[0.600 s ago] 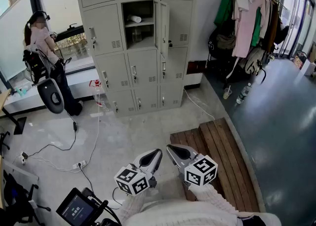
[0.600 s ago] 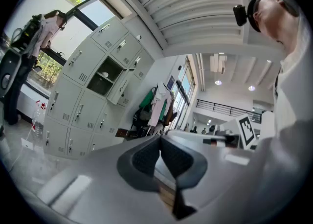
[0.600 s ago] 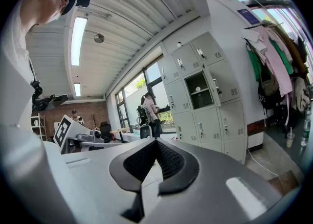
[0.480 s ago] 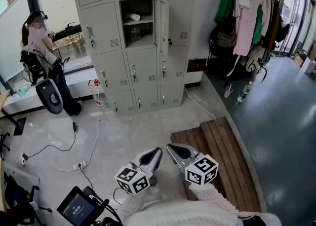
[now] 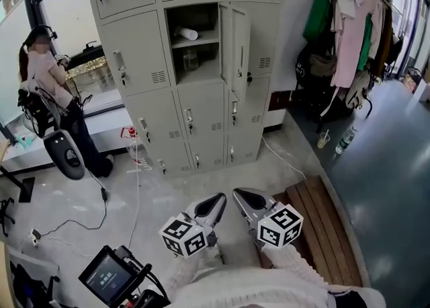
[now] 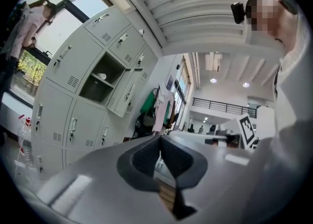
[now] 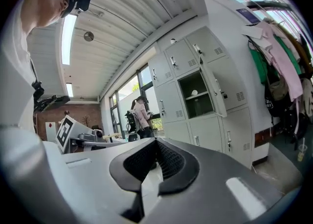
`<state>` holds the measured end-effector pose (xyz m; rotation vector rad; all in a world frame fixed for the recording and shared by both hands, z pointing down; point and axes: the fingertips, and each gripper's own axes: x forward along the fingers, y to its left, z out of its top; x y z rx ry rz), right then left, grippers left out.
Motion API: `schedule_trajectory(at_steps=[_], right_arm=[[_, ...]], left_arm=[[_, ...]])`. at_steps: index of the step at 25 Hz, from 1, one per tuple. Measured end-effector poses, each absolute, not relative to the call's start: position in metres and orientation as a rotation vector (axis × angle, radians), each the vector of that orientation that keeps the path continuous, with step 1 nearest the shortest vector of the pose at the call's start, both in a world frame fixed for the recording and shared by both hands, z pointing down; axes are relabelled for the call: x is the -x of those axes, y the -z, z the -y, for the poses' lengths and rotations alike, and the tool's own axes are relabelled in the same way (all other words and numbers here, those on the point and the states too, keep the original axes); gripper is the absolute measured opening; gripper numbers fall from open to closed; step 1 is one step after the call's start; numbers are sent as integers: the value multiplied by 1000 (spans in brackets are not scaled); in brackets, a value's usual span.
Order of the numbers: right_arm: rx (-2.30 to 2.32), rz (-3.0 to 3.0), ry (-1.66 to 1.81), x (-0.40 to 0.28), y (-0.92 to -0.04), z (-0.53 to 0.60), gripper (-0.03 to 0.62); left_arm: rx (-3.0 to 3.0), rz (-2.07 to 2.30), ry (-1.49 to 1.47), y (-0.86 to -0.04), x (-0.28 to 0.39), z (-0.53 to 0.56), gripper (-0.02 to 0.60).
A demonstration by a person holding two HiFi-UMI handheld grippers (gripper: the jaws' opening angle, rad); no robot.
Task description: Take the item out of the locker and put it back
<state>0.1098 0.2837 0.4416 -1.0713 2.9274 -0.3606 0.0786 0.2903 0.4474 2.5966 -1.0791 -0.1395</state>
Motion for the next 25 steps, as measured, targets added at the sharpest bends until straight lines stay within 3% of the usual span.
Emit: schedule_trajectory(at_steps=[8,25], right_arm=[[1070,-2916,278,-51,-412,-137,-2],[996,-2960,288,11,-418,68,0]], left_arm=[[-2638,1120,158,-418,-9,-145,5],[-2597,1207,175,-425,43,57,5]])
